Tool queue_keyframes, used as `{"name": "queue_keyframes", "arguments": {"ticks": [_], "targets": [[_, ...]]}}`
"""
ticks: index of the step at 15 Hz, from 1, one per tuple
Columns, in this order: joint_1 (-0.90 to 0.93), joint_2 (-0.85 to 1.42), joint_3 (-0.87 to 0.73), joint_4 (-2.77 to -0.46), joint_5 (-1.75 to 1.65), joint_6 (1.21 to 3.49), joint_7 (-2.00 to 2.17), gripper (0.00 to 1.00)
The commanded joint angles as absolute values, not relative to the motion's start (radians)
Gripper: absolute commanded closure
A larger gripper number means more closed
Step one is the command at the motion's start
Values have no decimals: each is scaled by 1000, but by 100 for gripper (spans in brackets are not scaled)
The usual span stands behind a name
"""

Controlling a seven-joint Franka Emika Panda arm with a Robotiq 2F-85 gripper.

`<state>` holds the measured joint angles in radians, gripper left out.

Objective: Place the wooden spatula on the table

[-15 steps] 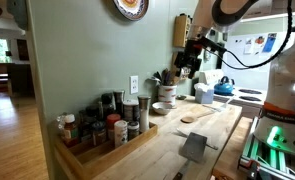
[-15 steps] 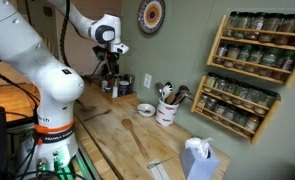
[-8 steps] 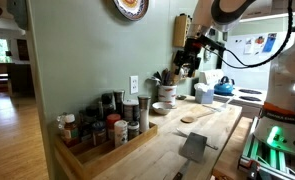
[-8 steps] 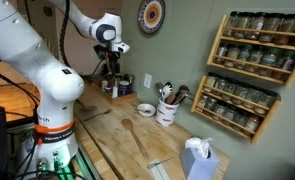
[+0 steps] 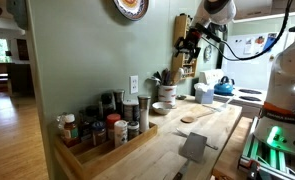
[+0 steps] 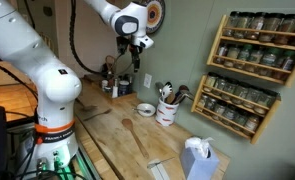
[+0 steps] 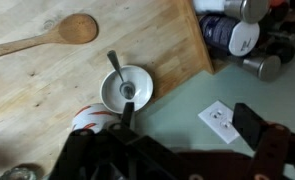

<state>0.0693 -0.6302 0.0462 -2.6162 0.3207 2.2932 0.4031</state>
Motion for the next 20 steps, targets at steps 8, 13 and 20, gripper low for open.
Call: {"name": "queue_keyframes", "arguments": {"ticks": [8, 13, 20], "targets": [[-184, -490, -60, -2422, 359, 2182, 624, 0], [-181, -493, -64, -2438, 374, 2253, 666, 0], [-193, -425, -69, -2400, 369, 2251, 698, 0]]}}
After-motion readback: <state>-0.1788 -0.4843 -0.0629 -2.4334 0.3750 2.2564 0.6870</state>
